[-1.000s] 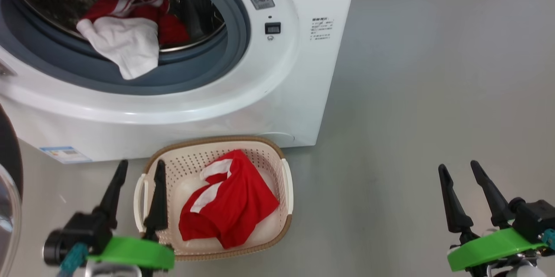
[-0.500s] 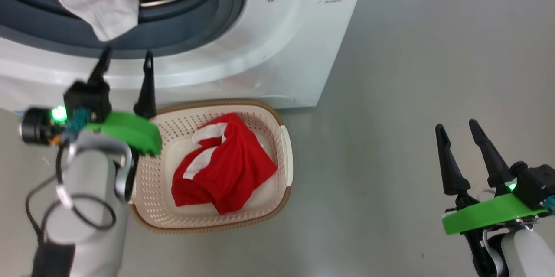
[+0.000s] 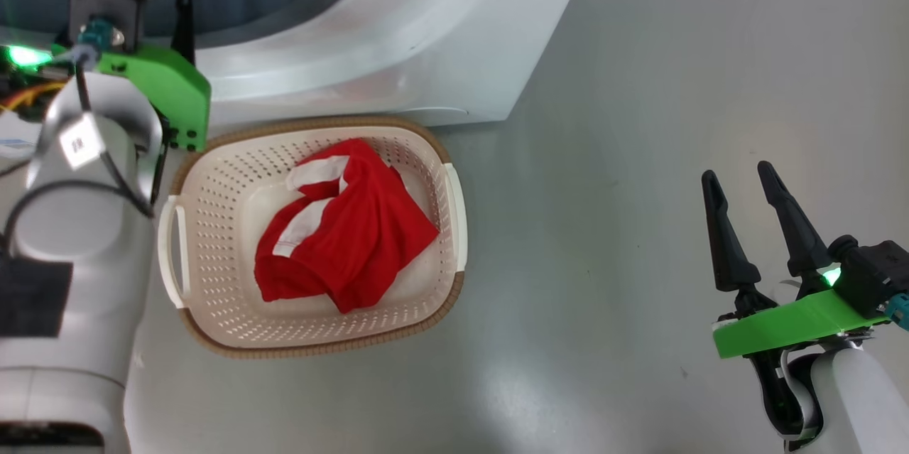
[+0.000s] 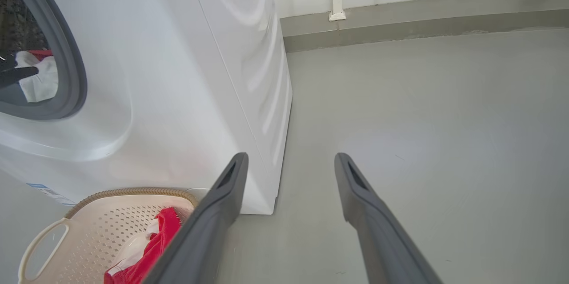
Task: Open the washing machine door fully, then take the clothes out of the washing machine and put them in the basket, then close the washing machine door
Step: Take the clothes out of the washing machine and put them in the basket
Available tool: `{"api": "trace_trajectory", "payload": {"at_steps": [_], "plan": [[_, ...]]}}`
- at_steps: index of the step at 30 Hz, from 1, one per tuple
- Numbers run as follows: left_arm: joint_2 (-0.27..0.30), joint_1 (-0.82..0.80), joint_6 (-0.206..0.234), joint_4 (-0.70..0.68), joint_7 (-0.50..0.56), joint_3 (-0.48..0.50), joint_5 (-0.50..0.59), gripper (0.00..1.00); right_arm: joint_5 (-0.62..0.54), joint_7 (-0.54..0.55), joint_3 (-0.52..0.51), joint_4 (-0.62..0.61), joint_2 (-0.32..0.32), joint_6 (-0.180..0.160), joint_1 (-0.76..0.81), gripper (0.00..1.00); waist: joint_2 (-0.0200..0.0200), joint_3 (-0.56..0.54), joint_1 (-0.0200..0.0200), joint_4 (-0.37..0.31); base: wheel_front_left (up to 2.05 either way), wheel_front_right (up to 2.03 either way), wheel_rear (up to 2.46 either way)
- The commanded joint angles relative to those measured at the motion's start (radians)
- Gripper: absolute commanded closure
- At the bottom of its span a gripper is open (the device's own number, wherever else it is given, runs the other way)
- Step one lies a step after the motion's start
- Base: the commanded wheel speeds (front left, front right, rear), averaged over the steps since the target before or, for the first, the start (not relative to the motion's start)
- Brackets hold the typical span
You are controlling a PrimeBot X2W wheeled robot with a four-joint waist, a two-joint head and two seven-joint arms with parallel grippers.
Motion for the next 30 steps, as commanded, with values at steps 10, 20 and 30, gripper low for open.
{"api": "trace_trajectory", "payload": {"at_steps": [10,20,30], "plan": [[0.086,-0.167,0.036,0.168,0.045,-0.014,0.028,0.0,0.009,-0.006,0.033,-0.025,0.002,0.006,-0.034,0.0,0.0,0.062,0.0,-0.039,0.0,0.0,0.0],[0.113,-0.229,0.032,0.235,0.079,-0.046,0.036,0.0,0.01,-0.006,0.041,-0.029,0.004,0.006,-0.041,0.0,0.0,0.085,0.0,-0.059,0.0,0.0,0.0],[0.133,-0.245,0.042,0.254,0.105,-0.067,0.033,0.0,0.014,-0.006,0.054,-0.029,0.003,0.006,-0.049,0.0,0.0,0.096,0.0,-0.078,0.0,0.0,0.0]]}}
